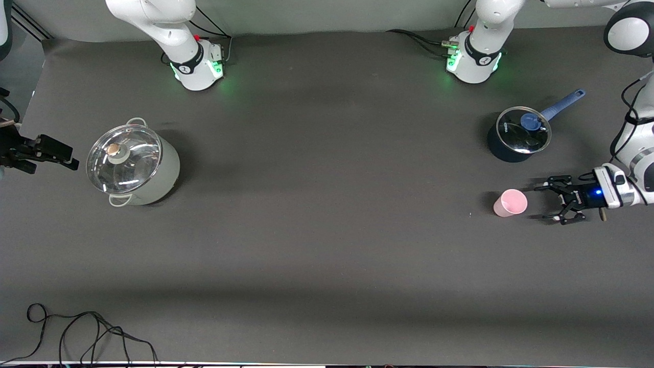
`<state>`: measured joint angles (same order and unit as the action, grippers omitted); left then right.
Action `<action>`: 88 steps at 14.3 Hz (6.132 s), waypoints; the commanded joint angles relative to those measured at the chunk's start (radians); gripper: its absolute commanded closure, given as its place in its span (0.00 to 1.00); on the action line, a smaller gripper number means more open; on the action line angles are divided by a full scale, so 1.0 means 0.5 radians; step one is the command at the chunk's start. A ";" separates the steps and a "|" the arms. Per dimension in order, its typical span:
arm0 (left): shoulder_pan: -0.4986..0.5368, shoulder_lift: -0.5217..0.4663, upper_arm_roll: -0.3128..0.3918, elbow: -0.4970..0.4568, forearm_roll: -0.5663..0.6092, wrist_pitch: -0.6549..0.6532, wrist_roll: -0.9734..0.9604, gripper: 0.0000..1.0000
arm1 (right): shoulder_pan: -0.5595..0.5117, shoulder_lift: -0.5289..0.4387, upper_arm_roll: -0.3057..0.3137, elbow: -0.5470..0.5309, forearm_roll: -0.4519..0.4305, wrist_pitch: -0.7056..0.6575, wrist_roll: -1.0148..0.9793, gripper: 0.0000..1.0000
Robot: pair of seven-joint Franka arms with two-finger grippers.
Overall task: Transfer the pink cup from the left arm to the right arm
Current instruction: 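Close the left gripper around the pink cup rim, then lift the pink cup with the left gripper toward the glass pot, then carry the cup with the left gripper while the right gripper approaches, then close the right gripper on the cup rim beside the left gripper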
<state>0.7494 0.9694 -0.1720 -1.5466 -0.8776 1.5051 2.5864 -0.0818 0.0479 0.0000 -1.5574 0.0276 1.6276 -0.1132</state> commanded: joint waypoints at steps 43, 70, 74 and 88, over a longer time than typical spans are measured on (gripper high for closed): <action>-0.980 0.068 -1.879 0.114 -1.251 2.658 -0.181 1.00 | 0.464 -0.077 0.037 0.298 0.120 -0.445 2.064 0.00; -2.361 -0.003 -1.727 1.148 -1.227 3.908 -0.795 1.00 | 1.026 0.674 0.037 0.946 0.101 -0.218 2.487 0.00; -2.361 -0.006 -1.727 1.148 -1.227 3.908 -0.804 1.00 | 1.026 0.705 0.037 0.940 0.113 -0.218 2.488 0.00; -2.358 -0.006 -1.721 1.148 -1.224 3.908 -0.804 1.00 | 1.032 0.772 0.037 0.943 0.113 -0.221 2.478 0.76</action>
<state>-0.4095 0.9852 -1.0581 -0.9854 -1.4843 3.4412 2.2048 0.4219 0.4259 0.0271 -1.1102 0.0762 1.5210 1.1044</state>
